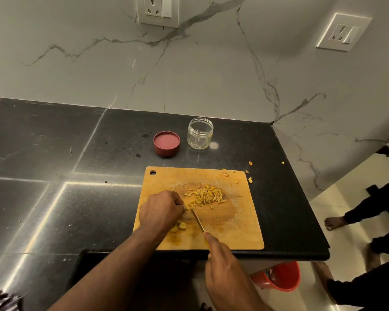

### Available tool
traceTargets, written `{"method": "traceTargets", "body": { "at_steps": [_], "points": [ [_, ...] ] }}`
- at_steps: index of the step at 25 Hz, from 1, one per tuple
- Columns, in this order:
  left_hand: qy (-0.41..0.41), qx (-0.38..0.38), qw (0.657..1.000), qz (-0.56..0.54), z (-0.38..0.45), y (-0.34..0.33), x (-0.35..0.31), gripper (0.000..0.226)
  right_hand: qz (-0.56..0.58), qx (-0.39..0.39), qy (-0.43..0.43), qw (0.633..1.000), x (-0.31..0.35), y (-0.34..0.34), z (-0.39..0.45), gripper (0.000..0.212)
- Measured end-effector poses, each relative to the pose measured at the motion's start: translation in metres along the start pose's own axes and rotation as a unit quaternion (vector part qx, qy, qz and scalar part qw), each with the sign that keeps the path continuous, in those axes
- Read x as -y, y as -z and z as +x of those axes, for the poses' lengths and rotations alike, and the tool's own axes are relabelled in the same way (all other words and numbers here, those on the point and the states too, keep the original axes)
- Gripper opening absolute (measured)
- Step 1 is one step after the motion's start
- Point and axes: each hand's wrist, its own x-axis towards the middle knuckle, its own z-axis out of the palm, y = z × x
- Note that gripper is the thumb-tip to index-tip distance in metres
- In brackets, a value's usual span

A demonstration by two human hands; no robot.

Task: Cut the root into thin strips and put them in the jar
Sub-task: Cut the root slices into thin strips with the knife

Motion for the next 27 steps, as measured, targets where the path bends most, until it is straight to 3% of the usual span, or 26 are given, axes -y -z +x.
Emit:
{"method": "traceTargets", "body": {
  "at_steps": [19, 27],
  "points": [
    [0.015, 0.007, 0.999, -0.030, 0.002, -0.001, 0.000, 0.006, 0.012, 0.042, -0.001, 0.999, 0.008, -0.001, 0.018, 0.053],
    [0.008, 0.003, 1.000, -0.027, 0.001, -0.002, 0.004, 0.006, 0.016, 0.004, -0.012, 1.000, 0.000, 0.002, 0.003, 0.053]
  ]
}}
